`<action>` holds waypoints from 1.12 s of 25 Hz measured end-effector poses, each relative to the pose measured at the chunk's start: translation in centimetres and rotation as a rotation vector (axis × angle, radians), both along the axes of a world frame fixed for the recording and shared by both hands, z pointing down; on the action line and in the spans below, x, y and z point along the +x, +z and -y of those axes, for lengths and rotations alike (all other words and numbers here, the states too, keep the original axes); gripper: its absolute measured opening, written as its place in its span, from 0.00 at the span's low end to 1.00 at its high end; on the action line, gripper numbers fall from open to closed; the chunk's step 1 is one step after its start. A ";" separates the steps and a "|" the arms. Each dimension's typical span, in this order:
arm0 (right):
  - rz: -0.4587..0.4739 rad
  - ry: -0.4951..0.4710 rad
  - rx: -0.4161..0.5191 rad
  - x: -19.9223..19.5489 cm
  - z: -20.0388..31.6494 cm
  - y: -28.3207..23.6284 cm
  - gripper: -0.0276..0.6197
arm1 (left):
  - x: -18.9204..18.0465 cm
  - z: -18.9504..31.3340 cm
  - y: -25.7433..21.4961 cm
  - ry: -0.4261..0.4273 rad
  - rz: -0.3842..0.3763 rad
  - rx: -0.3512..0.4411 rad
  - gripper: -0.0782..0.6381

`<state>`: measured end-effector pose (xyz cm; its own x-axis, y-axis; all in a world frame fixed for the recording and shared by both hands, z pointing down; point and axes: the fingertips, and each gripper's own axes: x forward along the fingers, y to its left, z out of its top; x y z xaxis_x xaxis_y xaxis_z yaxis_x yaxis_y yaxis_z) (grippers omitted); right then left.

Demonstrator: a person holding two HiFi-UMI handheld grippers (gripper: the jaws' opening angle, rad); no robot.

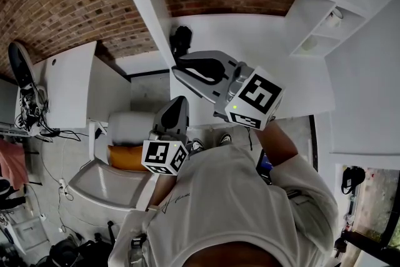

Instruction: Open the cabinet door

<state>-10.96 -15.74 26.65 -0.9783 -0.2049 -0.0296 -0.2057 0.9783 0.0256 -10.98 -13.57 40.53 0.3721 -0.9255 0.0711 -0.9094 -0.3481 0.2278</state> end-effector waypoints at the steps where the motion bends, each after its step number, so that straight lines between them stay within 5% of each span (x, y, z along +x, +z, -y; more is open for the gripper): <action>1: 0.000 0.001 0.000 -0.1 0.0 0.0 0.13 | -0.2 0.0 0.0 -0.001 0.000 0.000 0.13; 28: -0.020 -0.066 0.029 -5.7 -2.1 -0.1 0.12 | -4.3 -0.9 -0.1 -0.039 -0.012 0.014 0.13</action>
